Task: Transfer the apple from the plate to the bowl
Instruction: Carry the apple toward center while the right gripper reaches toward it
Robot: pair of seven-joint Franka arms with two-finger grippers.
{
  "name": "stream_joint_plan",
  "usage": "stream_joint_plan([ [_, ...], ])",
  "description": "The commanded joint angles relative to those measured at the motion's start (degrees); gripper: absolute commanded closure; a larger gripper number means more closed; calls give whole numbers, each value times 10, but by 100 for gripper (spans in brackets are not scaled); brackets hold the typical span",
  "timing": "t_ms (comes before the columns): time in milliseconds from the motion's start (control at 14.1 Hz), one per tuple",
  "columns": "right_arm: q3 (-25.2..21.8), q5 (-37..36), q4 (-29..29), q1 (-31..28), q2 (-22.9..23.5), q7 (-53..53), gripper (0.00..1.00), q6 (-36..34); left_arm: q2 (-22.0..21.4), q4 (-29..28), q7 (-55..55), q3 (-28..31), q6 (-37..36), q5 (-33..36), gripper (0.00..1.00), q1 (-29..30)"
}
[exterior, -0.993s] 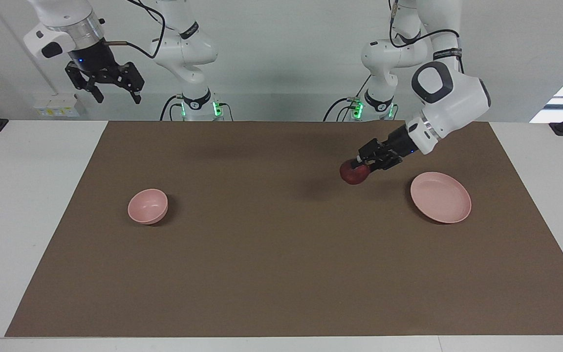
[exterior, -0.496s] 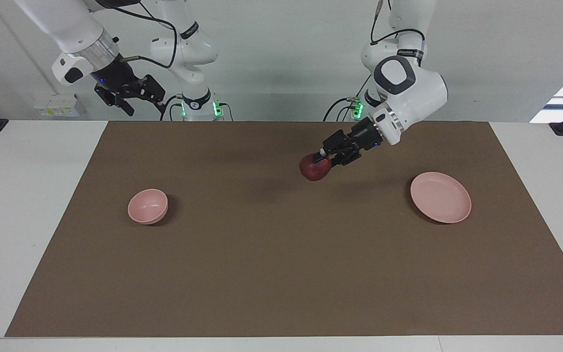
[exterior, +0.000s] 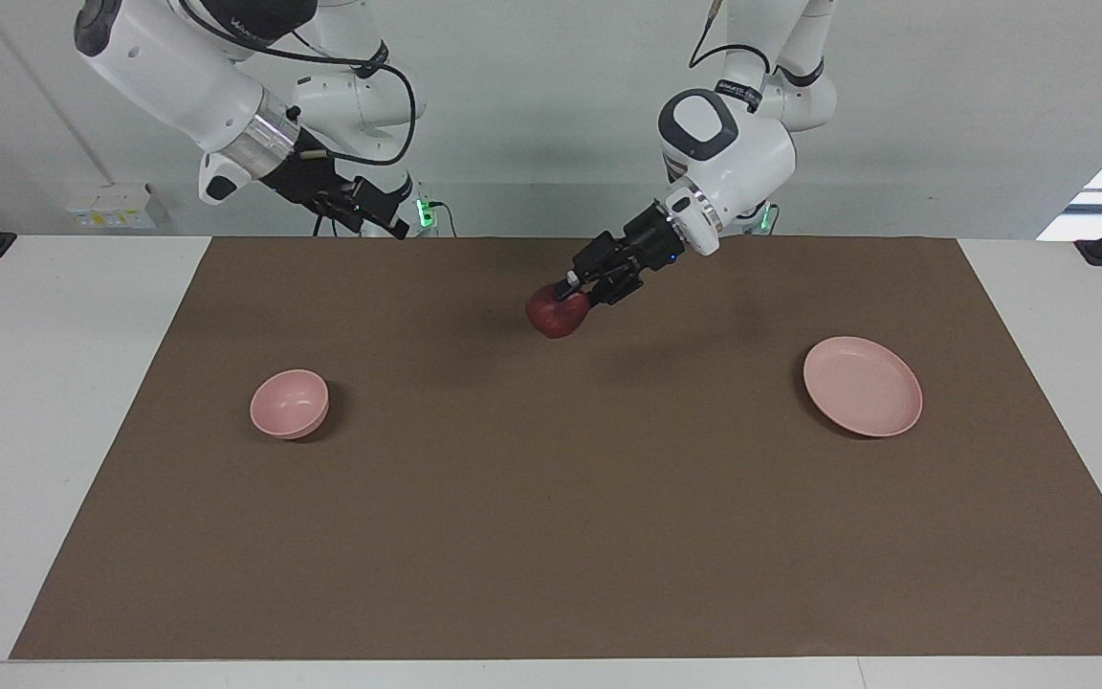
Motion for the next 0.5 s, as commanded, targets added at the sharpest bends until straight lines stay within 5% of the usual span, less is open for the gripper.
stream_joint_plan([
  [0, 5, 71, 2, -5, 33, 59, 0, 16, 4, 17, -6, -16, 45, -16, 100, -1],
  [426, 5, 184, 60, 8, 126, 142, 0, 29, 5, 32, -6, -54, 103, -28, 100, -1],
])
